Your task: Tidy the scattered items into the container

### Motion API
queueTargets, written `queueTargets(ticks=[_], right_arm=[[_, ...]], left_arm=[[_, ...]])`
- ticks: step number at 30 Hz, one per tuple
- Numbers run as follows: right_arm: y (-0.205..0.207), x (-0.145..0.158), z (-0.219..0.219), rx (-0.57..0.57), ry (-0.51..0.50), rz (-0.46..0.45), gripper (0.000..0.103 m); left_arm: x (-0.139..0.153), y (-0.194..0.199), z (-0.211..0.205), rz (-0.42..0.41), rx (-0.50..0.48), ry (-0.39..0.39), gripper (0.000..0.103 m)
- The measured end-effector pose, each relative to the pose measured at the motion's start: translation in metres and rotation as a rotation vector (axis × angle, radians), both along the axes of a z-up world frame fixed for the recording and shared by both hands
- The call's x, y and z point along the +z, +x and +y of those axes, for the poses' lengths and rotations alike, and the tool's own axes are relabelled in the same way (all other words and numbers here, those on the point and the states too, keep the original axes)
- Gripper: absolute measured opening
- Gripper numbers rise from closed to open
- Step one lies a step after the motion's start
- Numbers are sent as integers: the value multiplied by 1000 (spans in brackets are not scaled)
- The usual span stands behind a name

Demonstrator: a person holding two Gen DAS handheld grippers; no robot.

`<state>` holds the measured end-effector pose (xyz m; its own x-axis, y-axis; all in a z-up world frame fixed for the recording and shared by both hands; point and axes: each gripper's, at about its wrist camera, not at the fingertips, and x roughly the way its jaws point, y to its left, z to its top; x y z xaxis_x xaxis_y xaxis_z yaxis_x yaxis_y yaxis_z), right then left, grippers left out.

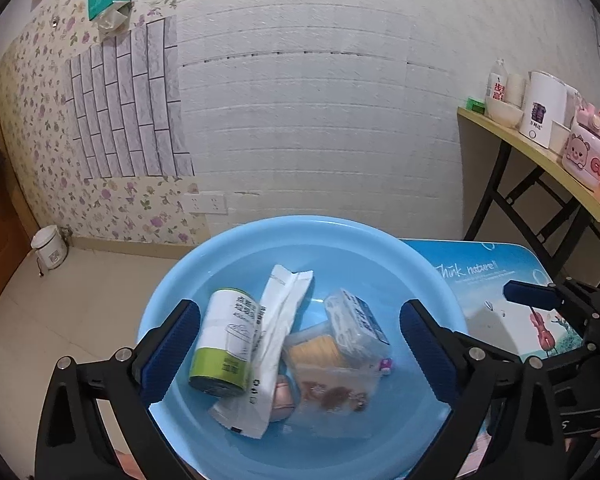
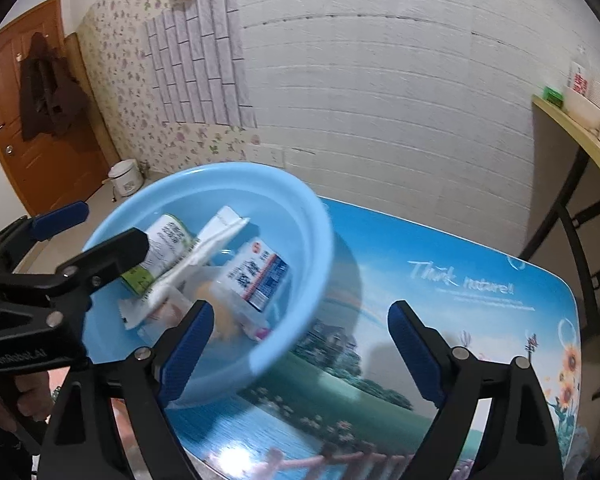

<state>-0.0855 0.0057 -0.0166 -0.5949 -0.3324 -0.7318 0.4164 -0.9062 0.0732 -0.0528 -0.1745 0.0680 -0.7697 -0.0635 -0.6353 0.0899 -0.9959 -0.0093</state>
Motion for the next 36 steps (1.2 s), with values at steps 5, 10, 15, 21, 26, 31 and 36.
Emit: queueTargets(ticks=[5, 10, 15, 21, 26, 31, 36], right_arm=[[-4, -1, 14, -35, -10, -6, 101], [1, -2, 34, -63, -3, -14, 101], [12, -5, 53, -83, -7, -34, 101], [21, -6, 79, -121, -11, -45, 101], [24, -5, 102, -159, -11, -61, 101], [21, -11, 122, -184, -31, -67, 101], [18, -22, 141, -214, -36, -93, 101]], left_arm=[[1, -2, 14, -11, -11, -10, 101], [3, -3, 32, -21, -31, -14, 101], [0, -4, 51, -43, -50, -18, 101], [-1, -6, 71, -65, -76, -18, 102], [-1, -9, 90, -70, -101, -27, 101], [0, -16, 117, -57, -131, -46, 102], [-3, -23, 135, -62, -138, -43, 102]])
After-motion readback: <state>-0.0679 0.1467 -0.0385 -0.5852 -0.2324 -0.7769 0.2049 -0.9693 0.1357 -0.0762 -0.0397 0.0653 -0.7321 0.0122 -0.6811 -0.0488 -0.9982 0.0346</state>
